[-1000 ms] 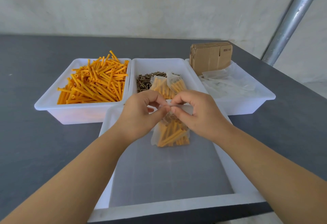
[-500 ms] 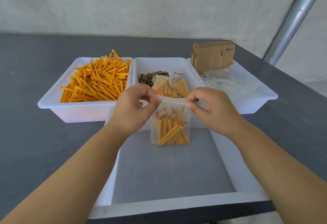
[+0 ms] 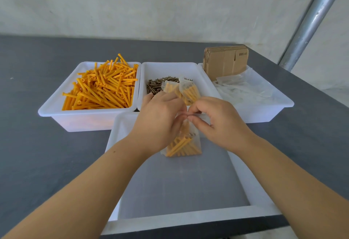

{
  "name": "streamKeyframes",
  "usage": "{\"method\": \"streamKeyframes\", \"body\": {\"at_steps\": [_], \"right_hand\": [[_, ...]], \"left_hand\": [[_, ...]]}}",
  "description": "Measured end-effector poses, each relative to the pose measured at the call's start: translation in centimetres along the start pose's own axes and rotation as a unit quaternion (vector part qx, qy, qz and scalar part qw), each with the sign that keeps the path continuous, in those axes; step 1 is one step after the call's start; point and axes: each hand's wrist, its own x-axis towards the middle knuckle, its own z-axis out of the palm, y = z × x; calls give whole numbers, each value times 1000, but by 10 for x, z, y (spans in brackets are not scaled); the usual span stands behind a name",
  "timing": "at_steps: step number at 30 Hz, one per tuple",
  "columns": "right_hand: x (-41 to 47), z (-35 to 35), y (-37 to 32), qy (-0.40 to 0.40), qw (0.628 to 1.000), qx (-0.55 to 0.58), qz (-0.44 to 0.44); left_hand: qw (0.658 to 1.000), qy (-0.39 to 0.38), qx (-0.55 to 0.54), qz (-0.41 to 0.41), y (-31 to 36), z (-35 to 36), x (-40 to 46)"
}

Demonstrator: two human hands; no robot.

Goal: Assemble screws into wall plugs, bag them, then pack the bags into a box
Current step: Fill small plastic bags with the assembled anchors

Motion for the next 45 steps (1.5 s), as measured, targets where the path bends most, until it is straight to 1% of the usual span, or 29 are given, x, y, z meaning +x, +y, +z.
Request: {"method": "streamKeyframes", "body": {"at_steps": [3,5,7,11,14,17,21,23,24,26,29,31,33,36,38,40,45], "right_hand": [[1,-2,2,8,1000,-3,-4],[-1,-7,7,18,1000,7,13],[-4,-11,11,26,999,11,33],[-4,-10,14,19,999,0,42],[-5,-11,16,41,997,24,65],[-7,-10,16,44,994,49,91],[-4,-6,16,14,987,108,119],[-4,-4,16,15,989,98,110],[-3,-3,16,20,991,88,99],[-1,-1,12,21,995,72,70],[0,4,6,6,998,53,36],[-1,3,5,11,998,56,37],[-1,-1,7,23,997,67,43],[-3,-8,12,36,992,88,83],[-6,-11,17,50,988,97,108],[-6,-10,18,59,984,112,123],[-5,-8,18,58,977,148,143]], "left_hand": [[999,11,-33,-11,-2,-1,1],[997,29,-59,-38,-10,-4,-1],[995,36,-63,-62,-18,-8,-3],[995,28,-65,-71,-21,-6,-3],[988,35,-104,-106,-22,-7,-4],[984,21,-111,-135,-25,-9,-5],[985,9,-109,-135,-23,-8,-4],[986,1,-104,-132,-23,-7,-4],[989,-4,-84,-122,-21,-6,-4],[996,-18,-34,-86,-14,-4,-2],[999,-18,18,-40,-3,0,2],[999,-12,26,-30,-1,0,2],[999,4,7,-34,-3,-2,4],[997,16,-30,-72,-12,-7,2],[992,24,-76,-94,-20,-10,-1],[982,35,-123,-138,-27,-12,-3],[959,32,-166,-225,-36,-9,-4]]}}
